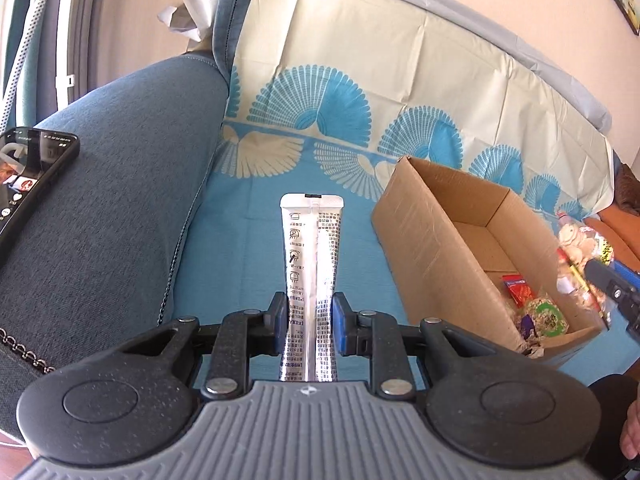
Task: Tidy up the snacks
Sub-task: 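Carry the cracker bag and silver stick pack over the box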
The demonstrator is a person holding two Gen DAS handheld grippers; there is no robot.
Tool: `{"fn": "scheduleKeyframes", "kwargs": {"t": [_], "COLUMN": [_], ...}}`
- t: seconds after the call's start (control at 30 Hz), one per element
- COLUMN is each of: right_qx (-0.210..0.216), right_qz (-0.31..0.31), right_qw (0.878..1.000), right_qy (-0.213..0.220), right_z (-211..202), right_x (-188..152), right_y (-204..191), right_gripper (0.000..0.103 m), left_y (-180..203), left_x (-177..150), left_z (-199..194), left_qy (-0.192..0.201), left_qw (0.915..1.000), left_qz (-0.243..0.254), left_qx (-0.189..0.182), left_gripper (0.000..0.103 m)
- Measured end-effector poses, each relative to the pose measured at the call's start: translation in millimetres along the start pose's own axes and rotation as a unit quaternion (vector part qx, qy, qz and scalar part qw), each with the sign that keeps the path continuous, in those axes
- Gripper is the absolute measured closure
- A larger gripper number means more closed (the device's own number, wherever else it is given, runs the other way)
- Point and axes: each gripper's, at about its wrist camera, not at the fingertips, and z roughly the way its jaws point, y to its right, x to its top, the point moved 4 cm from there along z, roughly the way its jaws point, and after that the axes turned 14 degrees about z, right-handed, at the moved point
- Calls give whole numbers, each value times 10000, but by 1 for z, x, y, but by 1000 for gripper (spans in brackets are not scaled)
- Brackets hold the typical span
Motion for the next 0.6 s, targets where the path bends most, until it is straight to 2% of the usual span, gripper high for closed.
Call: {"fn": "scheduleKeyframes", "kwargs": {"t": [0.3, 0.47, 0.6], "right_qx": [-61, -218, -486], "right_qz": [397, 153, 759], "right_qw": [9986, 9972, 9934], "right_qy": [338, 706, 703], "right_z": [-1, 10, 20], "right_x": [17, 34, 34], "right_y": [39, 67, 98], "right_gripper": [65, 65, 65], "left_y": [15, 27, 43], "left_x": [4, 8, 20], "left_z": [-5, -5, -2], "left_qy": [213, 109, 60], "left_qw": [9996, 9998, 10000], "left_qz": [113, 128, -10], "left_qx": [120, 114, -3], "left_gripper": [78, 78, 78]}}
